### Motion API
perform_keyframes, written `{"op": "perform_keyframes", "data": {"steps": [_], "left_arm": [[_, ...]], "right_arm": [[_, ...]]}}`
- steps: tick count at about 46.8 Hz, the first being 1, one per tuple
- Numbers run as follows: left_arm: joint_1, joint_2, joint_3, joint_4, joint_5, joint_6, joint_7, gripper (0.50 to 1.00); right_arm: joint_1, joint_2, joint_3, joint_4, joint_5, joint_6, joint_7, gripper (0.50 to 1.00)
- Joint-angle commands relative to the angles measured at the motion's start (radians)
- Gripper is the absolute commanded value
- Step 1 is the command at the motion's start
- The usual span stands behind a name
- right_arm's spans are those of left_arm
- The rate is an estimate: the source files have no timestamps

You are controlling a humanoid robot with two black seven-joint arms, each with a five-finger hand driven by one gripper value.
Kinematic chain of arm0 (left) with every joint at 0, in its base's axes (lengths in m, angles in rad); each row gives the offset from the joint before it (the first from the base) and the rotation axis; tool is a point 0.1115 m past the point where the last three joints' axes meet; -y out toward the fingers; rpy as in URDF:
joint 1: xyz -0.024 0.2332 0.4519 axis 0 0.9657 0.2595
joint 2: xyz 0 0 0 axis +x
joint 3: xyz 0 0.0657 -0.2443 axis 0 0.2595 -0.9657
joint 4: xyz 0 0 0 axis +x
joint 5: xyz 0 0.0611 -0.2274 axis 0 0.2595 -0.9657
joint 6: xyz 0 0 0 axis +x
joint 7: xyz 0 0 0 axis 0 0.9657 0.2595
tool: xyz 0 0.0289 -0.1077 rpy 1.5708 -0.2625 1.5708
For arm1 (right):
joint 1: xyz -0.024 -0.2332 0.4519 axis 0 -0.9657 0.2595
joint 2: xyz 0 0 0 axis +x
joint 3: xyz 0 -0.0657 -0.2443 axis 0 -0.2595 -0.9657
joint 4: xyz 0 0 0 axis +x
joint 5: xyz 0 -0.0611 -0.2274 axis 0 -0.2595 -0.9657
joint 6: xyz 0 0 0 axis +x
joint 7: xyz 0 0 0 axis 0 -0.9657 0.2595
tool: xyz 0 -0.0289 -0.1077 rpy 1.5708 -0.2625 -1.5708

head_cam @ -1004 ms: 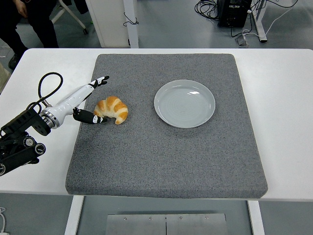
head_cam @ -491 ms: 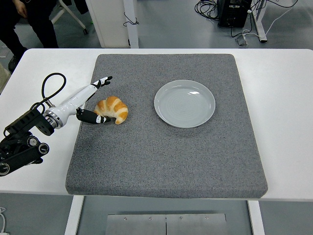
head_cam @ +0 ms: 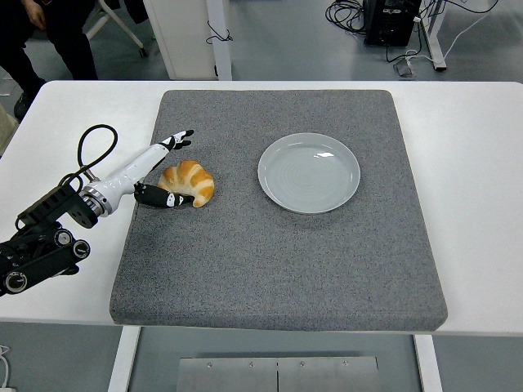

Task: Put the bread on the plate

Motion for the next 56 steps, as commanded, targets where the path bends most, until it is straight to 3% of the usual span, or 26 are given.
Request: {"op": "perform_keyframes", "data": {"steps": [1,11,15,19,23,27,31,42,56], "left_arm": [[0.000,-0.002,0.000,0.007,0.000,0.000,0.000,0.878],[0.002,-0.009,0.000,0.016,0.001,0.000,0.000,0.821],[0.003,-0.009,0.002,0.019,0.001,0.000,0.000,0.781],[0.005,-0.011,0.000,0.022,0.001,0.000,-0.003,0.712],[0.005,-0.011,0.000,0.022,0.000,0.000,-0.007,0.698],[0.003,-0.011,0.000,0.022,-0.002,0.000,-0.007,0.621],[0.000,-0.011,0.000,0.021,-0.002,0.000,-0.008,0.501],[-0.012,0.000,0.000,0.001,-0.002,-0.009,-0.048,0.500],[-0.066,0.052,-0.001,-0.032,-0.003,-0.017,-0.049,0.500]], "right_arm": [[0.000,0.000,0.000,0.000,0.000,0.000,0.000,1.000],[0.000,0.000,0.000,0.000,0.000,0.000,0.000,1.000],[0.000,0.000,0.000,0.000,0.000,0.000,0.000,1.000],[0.000,0.000,0.000,0.000,0.000,0.000,0.000,1.000],[0.000,0.000,0.000,0.000,0.000,0.000,0.000,1.000],[0.000,0.000,0.000,0.000,-0.001,0.000,0.000,1.000],[0.000,0.000,0.000,0.000,0.000,0.000,0.000,1.000],[0.000,0.000,0.000,0.000,0.000,0.000,0.000,1.000],[0.000,0.000,0.000,0.000,0.000,0.000,0.000,1.000]]}}
